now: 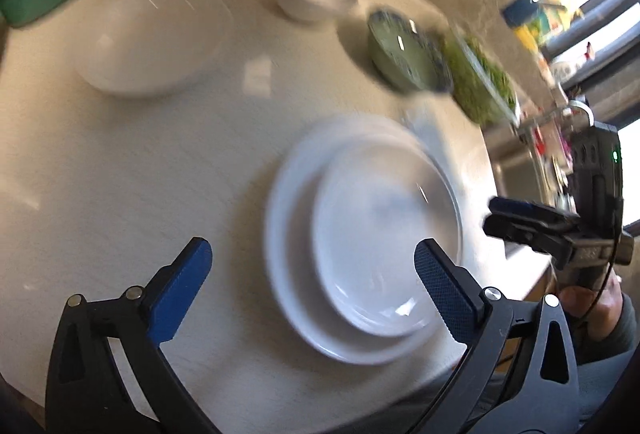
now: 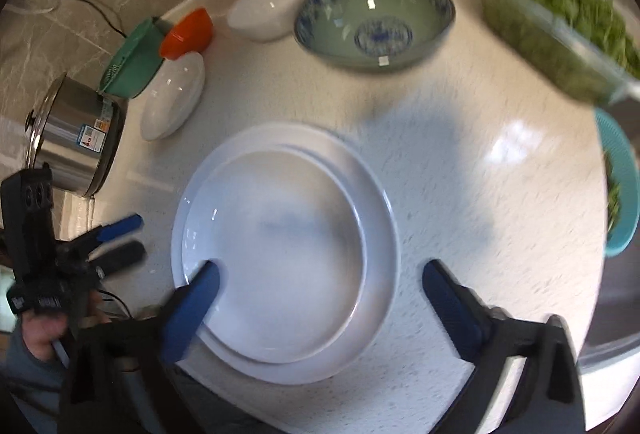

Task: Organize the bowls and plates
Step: 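Move both grippers to the rim of the white shallow plate by the orange bowl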

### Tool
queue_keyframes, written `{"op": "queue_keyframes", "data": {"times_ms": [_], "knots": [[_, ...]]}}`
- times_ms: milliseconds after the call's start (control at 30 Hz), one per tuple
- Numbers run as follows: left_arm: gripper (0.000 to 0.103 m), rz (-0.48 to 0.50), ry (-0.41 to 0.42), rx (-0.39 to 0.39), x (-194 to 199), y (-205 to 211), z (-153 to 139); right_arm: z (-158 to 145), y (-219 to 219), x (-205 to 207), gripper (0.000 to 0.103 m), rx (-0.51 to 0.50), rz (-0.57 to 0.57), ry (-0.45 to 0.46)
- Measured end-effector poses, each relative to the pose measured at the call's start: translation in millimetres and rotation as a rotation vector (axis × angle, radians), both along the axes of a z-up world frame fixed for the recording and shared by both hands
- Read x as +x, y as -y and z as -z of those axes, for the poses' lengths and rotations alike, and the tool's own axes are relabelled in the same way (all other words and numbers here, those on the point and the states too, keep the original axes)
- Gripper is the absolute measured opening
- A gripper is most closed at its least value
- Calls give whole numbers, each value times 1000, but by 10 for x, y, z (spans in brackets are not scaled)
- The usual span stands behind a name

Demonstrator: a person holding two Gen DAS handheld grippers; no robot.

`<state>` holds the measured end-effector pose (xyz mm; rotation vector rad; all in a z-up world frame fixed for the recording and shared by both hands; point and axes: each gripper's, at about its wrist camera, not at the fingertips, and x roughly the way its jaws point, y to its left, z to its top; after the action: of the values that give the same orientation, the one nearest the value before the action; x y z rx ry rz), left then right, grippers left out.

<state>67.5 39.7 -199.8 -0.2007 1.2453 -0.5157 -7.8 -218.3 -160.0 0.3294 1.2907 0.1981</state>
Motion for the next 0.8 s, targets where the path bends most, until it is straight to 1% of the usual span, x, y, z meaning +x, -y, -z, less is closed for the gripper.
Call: {"op": "queue_keyframes", "data": {"times_ms": [33, 67, 100, 167, 267, 333, 400, 433, 500, 533, 600, 633, 700, 767, 800], "knots": [[103, -24, 36, 17, 19, -89, -41, 7, -7, 22, 103, 1, -13, -9], [103, -48, 69, 36, 54, -203, -82, 30, -18, 64, 103, 24, -26, -29], [103, -62, 83, 48, 90, -294, -105, 31, -32, 111, 103, 63, -29, -35], [103, -98, 106, 58, 212, -536, -169, -40, -86, 219, 103, 145, -22, -12], [103, -140, 143, 43, 447, -835, -283, -211, -257, 479, 103, 302, -20, 41], [103, -142, 133, 25, 659, -980, -323, -295, -423, 718, 103, 415, -24, 68], [103, -139, 95, -2, 902, -1107, -315, -319, -585, 925, 103, 472, -26, 82], [103, -135, 76, -11, 1039, -1164, -289, -320, -683, 1048, 103, 473, -25, 83], [103, -136, 71, -5, 1258, -1270, -239, -286, -907, 1268, 101, 472, -42, 82], [103, -135, 65, 1, 1372, -1311, -205, -249, -1005, 1372, 96, 476, -47, 70], [102, -130, 42, 18, 1590, -1387, -110, -130, -1134, 1566, 92, 496, -36, 30], [102, -130, 38, 24, 1665, -1447, -62, -69, -1177, 1622, 87, 505, -26, 12], [101, -117, 32, 44, 1802, -1491, 9, 50, -1240, 1732, 81, 467, 17, -32], [101, -109, 17, 81, 1956, -1533, 103, 156, -1232, 1765, 79, 441, 55, -60], [101, -102, 8, 87, 2017, -1548, 148, 205, -1222, 1786, 75, 434, 75, -71]]}}
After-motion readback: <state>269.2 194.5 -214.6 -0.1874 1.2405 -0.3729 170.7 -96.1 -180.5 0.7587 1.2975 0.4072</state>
